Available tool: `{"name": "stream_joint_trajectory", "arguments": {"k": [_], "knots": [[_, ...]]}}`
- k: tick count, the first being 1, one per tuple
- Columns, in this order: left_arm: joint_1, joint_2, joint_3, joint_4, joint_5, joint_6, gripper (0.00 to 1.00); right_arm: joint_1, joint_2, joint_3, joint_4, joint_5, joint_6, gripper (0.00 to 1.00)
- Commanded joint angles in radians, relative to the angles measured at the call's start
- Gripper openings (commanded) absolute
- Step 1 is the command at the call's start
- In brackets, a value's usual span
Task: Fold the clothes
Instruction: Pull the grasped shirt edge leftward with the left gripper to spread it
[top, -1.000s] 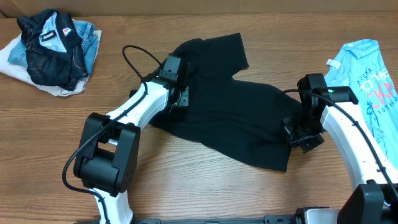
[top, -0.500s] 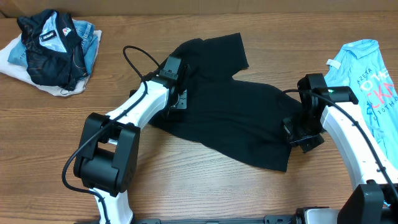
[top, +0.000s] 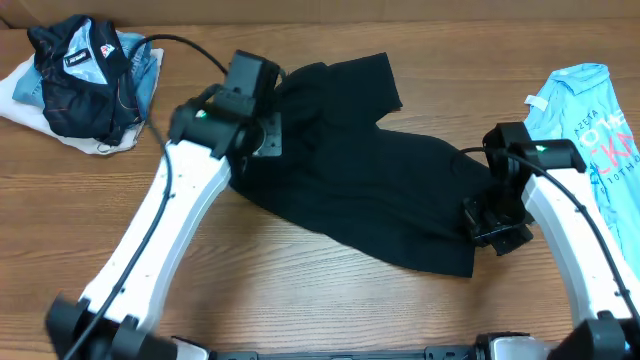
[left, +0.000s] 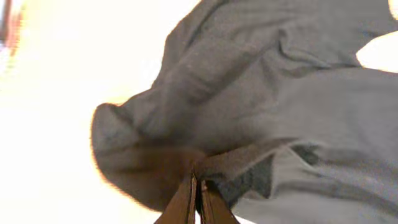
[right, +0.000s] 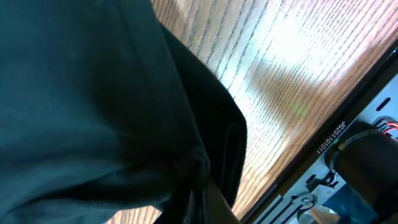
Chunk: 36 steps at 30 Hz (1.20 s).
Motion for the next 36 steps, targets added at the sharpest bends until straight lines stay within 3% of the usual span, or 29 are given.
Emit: {"name": "stream_joint_trajectory", "arguments": {"k": [1,12,19,36], "knots": [[0.012,-0.082,0.016,-0.085,-0.080,-0.060,0.04,0.001,-0.079,0.030,-0.013,0.024,0.012,0.04],[0.068,-0.243,0.016,-0.362,-0.260,-0.283,0.04,0.001,-0.163,0.030,-0.054,0.063,0.012,0.04],[0.111,-0.328,0.016,-0.384,-0.259,-0.283,0.04,0.001,-0.163,0.030,-0.061,0.069,0.013,0.04],[0.111,-0.272,0.015,-0.383,-0.232,-0.273,0.04,0.001,-0.163,0.030,-0.069,0.147,0.064,0.09]]}}
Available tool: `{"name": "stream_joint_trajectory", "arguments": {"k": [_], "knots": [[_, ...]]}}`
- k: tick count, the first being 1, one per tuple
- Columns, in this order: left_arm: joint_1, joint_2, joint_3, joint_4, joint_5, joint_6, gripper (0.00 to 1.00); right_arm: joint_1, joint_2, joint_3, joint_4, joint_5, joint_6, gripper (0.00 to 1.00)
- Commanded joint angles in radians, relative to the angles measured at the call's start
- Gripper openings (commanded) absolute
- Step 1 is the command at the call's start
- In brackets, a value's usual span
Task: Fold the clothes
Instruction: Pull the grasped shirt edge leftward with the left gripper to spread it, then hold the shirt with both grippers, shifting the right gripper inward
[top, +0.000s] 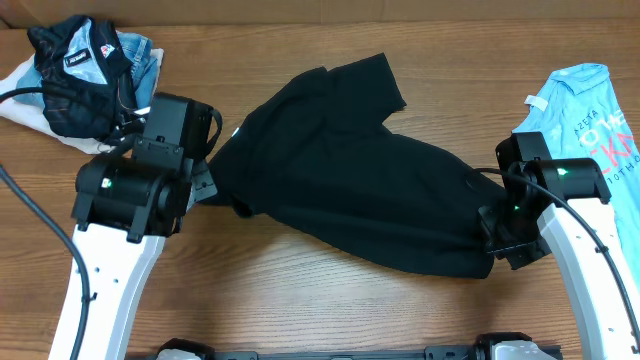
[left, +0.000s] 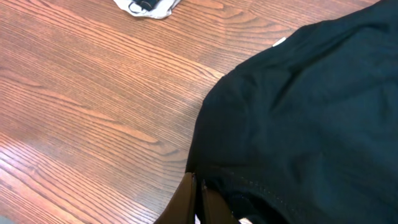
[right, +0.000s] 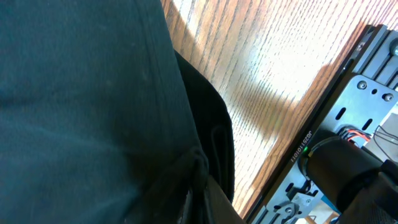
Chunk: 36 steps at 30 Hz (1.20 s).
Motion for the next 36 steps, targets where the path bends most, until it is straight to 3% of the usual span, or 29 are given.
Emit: {"name": "stream_joint_trajectory", "arguments": {"k": [1,5,7,13,17,21,31,36], "knots": [[0.006,0.030,0.015,0.000,-0.008,-0.007,0.04,0.001,-0.016,0.028,0.002,0.033,0.014,0.10],[0.006,0.064,0.015,-0.006,-0.006,-0.002,0.04,0.001,-0.016,0.028,0.003,0.034,0.010,0.13],[0.006,0.082,0.015,-0.003,-0.006,-0.002,0.04,0.001,-0.016,0.027,0.005,0.046,0.010,0.26],[0.006,0.092,0.015,-0.003,-0.006,-0.002,0.04,0.001,-0.010,0.027,0.025,0.086,0.010,0.52],[0.006,0.092,0.015,-0.003,-0.006,-0.002,0.04,0.001,-0.009,0.027,0.027,0.086,0.005,0.58],[0.006,0.092,0.015,-0.006,-0.006,-0.002,0.04,0.001,-0.009,0.026,0.027,0.081,-0.042,0.73],[0.006,0.092,0.015,-0.010,-0.005,-0.002,0.04,0.003,-0.008,-0.080,0.079,0.003,-0.075,0.76],[0.006,0.092,0.015,-0.006,-0.005,-0.002,0.04,0.004,0.000,-0.185,0.314,-0.180,-0.333,0.77]]}}
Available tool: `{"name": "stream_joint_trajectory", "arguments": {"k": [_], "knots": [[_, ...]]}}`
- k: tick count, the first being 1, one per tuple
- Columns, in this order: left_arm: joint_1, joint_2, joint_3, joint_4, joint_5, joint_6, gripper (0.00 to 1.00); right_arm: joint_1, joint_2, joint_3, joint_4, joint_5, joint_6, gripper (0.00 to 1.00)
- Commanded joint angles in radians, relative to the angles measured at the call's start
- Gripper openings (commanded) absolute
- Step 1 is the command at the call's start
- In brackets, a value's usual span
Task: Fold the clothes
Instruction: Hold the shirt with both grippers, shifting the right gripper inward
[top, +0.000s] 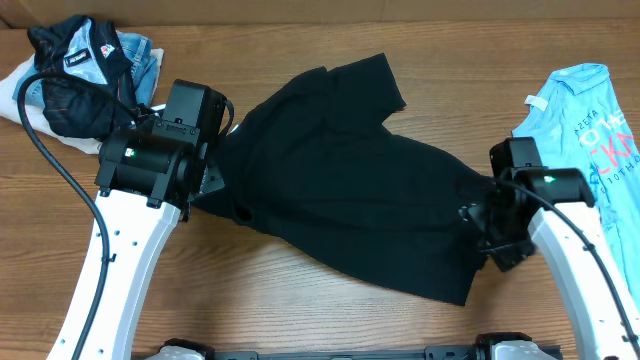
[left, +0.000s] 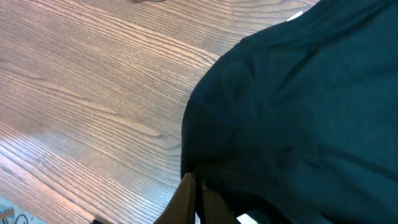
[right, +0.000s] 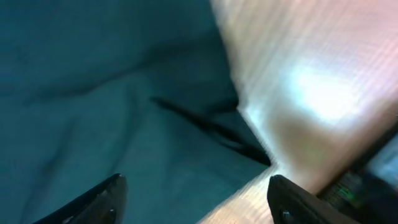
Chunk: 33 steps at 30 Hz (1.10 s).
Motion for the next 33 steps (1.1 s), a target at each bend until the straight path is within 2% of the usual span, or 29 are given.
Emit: {"name": "stream_joint_trajectory", "arguments": {"k": [1,9,12,16,26,33], "knots": [[0.006,0.000,0.015,0.004,-0.005,-0.002,0.04,0.003,0.008,-0.055,0.094,-0.140,-0.210,0.77],[0.006,0.001,0.015,0.003,-0.005,-0.002,0.04,0.004,0.144,-0.066,0.158,-0.130,-0.341,0.76],[0.006,0.001,0.015,0.004,-0.005,-0.002,0.04,0.003,0.213,-0.066,0.188,-0.131,-0.359,0.70],[0.006,0.001,0.015,0.003,-0.005,-0.002,0.04,0.004,0.272,-0.067,0.201,-0.131,-0.380,0.67],[0.006,0.001,0.015,0.008,-0.005,-0.002,0.04,0.003,0.302,-0.137,0.357,-0.113,-0.509,0.65],[0.006,0.001,0.015,0.011,-0.005,-0.002,0.04,0.003,0.303,-0.175,0.404,-0.116,-0.512,0.66]]}}
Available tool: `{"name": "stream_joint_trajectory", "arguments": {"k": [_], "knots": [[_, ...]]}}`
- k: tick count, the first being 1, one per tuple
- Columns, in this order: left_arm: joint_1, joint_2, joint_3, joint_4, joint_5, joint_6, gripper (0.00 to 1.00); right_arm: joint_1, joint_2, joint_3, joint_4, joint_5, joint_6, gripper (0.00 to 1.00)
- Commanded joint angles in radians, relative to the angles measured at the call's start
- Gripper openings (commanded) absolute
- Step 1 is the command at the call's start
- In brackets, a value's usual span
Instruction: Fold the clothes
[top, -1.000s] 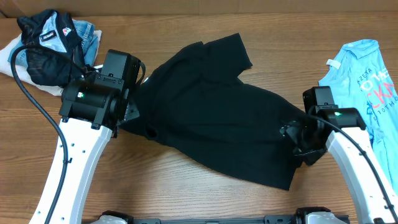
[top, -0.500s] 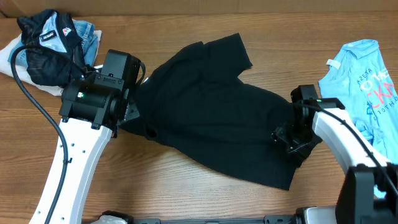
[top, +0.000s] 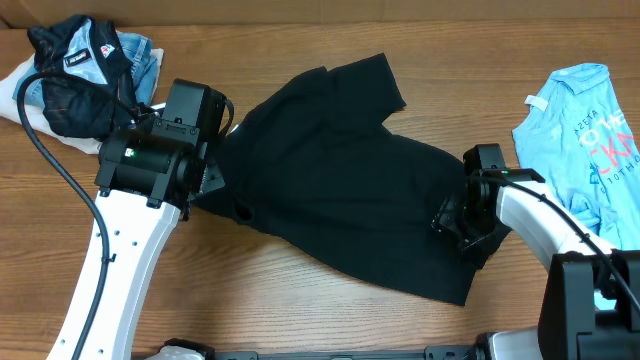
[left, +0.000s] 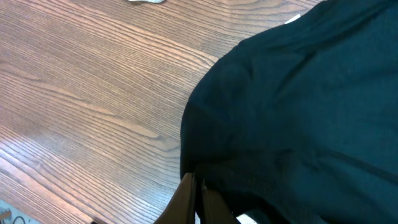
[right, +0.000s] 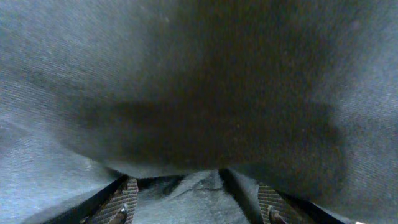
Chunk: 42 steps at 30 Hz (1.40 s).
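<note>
A black T-shirt (top: 340, 190) lies spread across the middle of the wooden table. My left gripper (left: 196, 199) is shut on the shirt's left edge (left: 205, 168), near the table surface. My right gripper (right: 198, 202) is open and pushed in against the shirt's right edge (top: 460, 215); black cloth (right: 199, 93) fills its view, and a fold lies between the ribbed fingers (right: 127, 196). The shirt's lower right corner (top: 445, 285) hangs toward the front.
A light blue printed shirt (top: 585, 125) lies at the right edge. A heap of dark and pale clothes (top: 80, 70) sits at the back left corner. Bare wood (left: 93, 93) runs left of the black shirt and along the front.
My right gripper, open beside the shirt's right edge, has moved left and down into the cloth. The left gripper and the shirt's left side have not moved.
Both grippers were shut on the black shirt, left near its collar side, right at its right edge. They then stood farther apart with the shirt stretched between them. The right then stood open off the cloth, and now presses into the right edge again.
</note>
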Motion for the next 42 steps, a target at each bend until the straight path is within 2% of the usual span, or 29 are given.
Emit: {"name": "stream_joint_trajectory", "arguments": {"k": [1,8,9,11,17,23,30,42], "knots": [[0.006,0.001,0.015,0.004,-0.005,-0.002,0.04,0.003,0.005,-0.017,0.006,0.005,-0.022,0.64],[0.006,0.001,0.015,0.010,-0.005,-0.002,0.04,0.003,0.005,-0.017,0.005,0.004,0.029,0.21],[0.006,0.001,0.015,0.010,-0.005,-0.002,0.04,0.003,0.005,-0.016,0.003,0.004,0.044,0.11],[0.006,0.001,0.015,0.010,-0.005,0.002,0.04,0.003,0.005,-0.013,0.001,0.004,0.049,0.04],[0.005,0.000,0.015,0.008,-0.005,0.006,0.04,0.003,0.000,0.027,-0.053,0.011,0.108,0.04],[0.006,0.000,0.015,-0.008,-0.005,0.031,0.04,0.003,-0.068,0.098,-0.205,0.069,0.232,0.04],[0.005,0.000,0.015,-0.019,0.002,0.032,0.04,0.003,-0.309,0.113,-0.409,0.076,0.426,0.04],[0.006,0.003,0.015,0.056,0.020,0.043,0.04,0.003,-0.723,0.113,-0.698,0.072,0.502,0.04]]}}
